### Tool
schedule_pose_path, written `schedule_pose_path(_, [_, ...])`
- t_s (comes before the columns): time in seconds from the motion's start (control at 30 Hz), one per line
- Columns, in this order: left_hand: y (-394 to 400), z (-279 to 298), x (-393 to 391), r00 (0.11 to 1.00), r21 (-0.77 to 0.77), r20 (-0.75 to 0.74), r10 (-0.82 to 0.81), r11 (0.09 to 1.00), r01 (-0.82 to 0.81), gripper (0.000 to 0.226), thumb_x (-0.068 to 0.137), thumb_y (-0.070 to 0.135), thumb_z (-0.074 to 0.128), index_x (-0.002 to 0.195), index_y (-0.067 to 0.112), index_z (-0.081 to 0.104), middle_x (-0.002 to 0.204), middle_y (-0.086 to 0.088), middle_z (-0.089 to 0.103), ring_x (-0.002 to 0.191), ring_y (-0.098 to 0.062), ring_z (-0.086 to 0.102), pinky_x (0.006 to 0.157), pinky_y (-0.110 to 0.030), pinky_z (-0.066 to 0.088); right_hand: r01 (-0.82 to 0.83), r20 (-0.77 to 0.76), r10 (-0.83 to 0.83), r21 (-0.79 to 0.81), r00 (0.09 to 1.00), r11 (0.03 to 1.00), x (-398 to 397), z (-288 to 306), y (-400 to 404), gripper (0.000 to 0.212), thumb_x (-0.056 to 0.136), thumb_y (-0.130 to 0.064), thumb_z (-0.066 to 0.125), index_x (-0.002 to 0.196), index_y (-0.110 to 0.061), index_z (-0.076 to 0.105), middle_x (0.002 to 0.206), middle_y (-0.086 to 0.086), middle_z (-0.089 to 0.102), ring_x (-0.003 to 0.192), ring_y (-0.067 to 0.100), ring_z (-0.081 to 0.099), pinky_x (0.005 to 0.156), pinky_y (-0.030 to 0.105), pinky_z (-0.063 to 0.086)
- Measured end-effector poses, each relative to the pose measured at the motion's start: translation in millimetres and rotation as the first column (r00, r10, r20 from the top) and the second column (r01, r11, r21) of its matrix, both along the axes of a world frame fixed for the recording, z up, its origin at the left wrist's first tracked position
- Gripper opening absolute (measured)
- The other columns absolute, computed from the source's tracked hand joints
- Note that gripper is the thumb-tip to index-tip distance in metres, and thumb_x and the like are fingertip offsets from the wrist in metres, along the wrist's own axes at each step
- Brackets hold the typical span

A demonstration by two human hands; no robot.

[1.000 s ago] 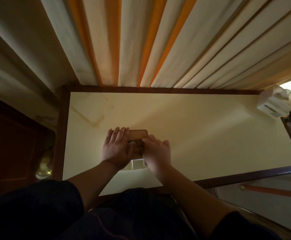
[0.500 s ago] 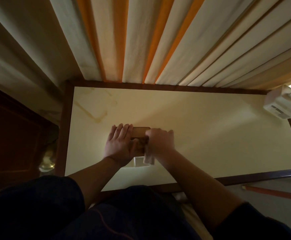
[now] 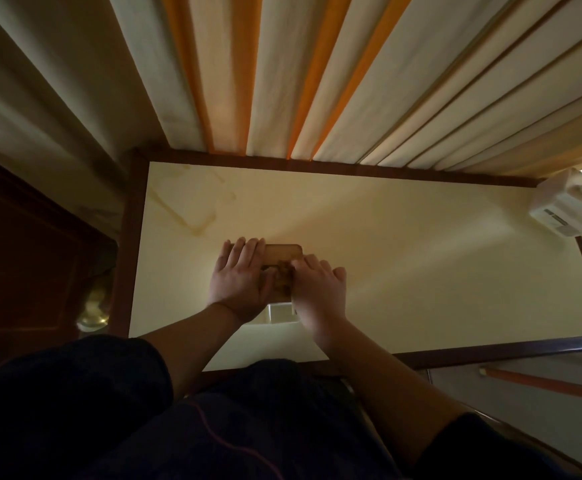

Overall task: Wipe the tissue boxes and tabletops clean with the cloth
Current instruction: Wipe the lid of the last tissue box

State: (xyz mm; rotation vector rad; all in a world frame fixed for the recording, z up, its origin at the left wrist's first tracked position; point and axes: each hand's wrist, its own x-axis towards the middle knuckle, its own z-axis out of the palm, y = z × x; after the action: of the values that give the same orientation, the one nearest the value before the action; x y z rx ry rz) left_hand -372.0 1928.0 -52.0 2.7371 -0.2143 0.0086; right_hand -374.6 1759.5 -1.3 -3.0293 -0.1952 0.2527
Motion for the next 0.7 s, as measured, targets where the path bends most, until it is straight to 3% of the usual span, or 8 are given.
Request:
schedule_pose_path(0.1, [0.1,0.8,-0.6,1.000,0.022,-0.015,-0.010,1.000,0.010,0.067,0.104,0.051,0.034,0.152,0.005,0.046,0.147,-0.014,0.053,0.143,-0.038,0.043,0.126,-0.055,0.023,-0.036,-0.034,0.036,-0.002,0.999,0.999,-23.8,4.4,-7.0,0.024,0.074,-0.020,0.084,0.086,-0.025,0.064,0.087,-0.005,0.064,0.074,0.024,0.061,0.069,0.037,0.037])
schedule_pose_path(0.2, [-0.2,1.3,-0.5,1.000,0.014,-0.022,-0.009,1.000,0.009,0.069,0.104,0.053,0.031,0.152,0.005,0.046,0.147,-0.013,0.053,0.143,-0.037,0.042,0.126,-0.055,0.022,-0.091,-0.019,0.092,0.017,0.996,0.996,-33.0,11.8,-15.0,0.022,0.073,-0.020,0.087,0.080,-0.027,0.067,0.083,-0.005,0.064,0.073,0.026,0.063,0.070,0.039,0.039])
schedule_pose_path(0.3, [-0.2,2.7,-0.3,1.000,0.010,-0.019,-0.009,1.000,0.009,0.068,0.105,0.052,0.032,0.152,0.006,0.046,0.148,-0.013,0.053,0.144,-0.037,0.042,0.127,-0.054,0.020,-0.157,-0.125,0.151,-0.042,0.981,0.987,-16.5,27.6,-15.1,0.004,0.094,-0.026,0.067,0.096,-0.028,0.069,0.094,-0.004,0.065,0.095,0.026,0.061,0.083,0.042,0.035])
schedule_pose_path(0.37, [0.5,3.4,-0.6,1.000,0.017,-0.020,-0.014,1.000,0.014,0.066,0.105,0.051,0.035,0.152,0.006,0.045,0.149,-0.012,0.052,0.144,-0.036,0.041,0.127,-0.052,0.018,-0.173,-0.164,0.159,-0.079,0.974,0.982,-0.2,31.7,-10.8,0.007,0.097,-0.029,0.062,0.102,-0.028,0.067,0.093,-0.006,0.058,0.101,0.024,0.058,0.085,0.041,0.031])
schedule_pose_path(0.47, [0.7,4.2,-1.5,1.000,0.016,-0.020,-0.020,1.000,0.020,0.064,0.105,0.050,0.038,0.153,0.007,0.044,0.149,-0.012,0.052,0.145,-0.035,0.040,0.128,-0.051,0.017,-0.119,-0.162,0.106,-0.071,0.981,0.990,21.2,29.0,-2.2,0.020,0.085,-0.026,0.072,0.103,-0.027,0.063,0.095,-0.006,0.055,0.103,0.023,0.058,0.087,0.040,0.034])
schedule_pose_path(0.57, [0.8,4.2,-1.4,1.000,0.006,-0.022,-0.017,1.000,0.017,0.063,0.105,0.048,0.040,0.153,0.007,0.045,0.149,-0.011,0.052,0.145,-0.035,0.039,0.128,-0.051,0.017,-0.003,-0.100,0.004,0.005,0.995,1.000,34.3,19.9,3.6,0.020,0.094,-0.028,0.052,0.108,-0.025,0.066,0.104,-0.002,0.062,0.104,0.026,0.056,0.086,0.039,0.032])
schedule_pose_path(0.63, [1.2,4.4,-1.5,1.000,0.015,-0.018,-0.015,1.000,0.015,0.063,0.104,0.048,0.042,0.152,0.007,0.046,0.149,-0.011,0.052,0.144,-0.035,0.040,0.128,-0.051,0.017,0.075,-0.058,-0.071,0.073,0.996,0.994,36.1,13.1,6.3,0.038,0.097,-0.032,0.037,0.113,-0.024,0.070,0.108,0.000,0.065,0.106,0.028,0.055,0.084,0.039,0.031])
schedule_pose_path(0.7, [1.2,4.7,-1.9,1.000,0.020,-0.020,-0.016,1.000,0.016,0.063,0.103,0.048,0.043,0.152,0.007,0.046,0.149,-0.011,0.053,0.144,-0.035,0.040,0.127,-0.051,0.018,0.107,-0.032,-0.104,0.118,0.994,0.987,32.9,8.5,6.4,0.036,0.102,-0.030,0.039,0.119,-0.024,0.070,0.115,-0.001,0.066,0.111,0.029,0.054,0.085,0.040,0.035])
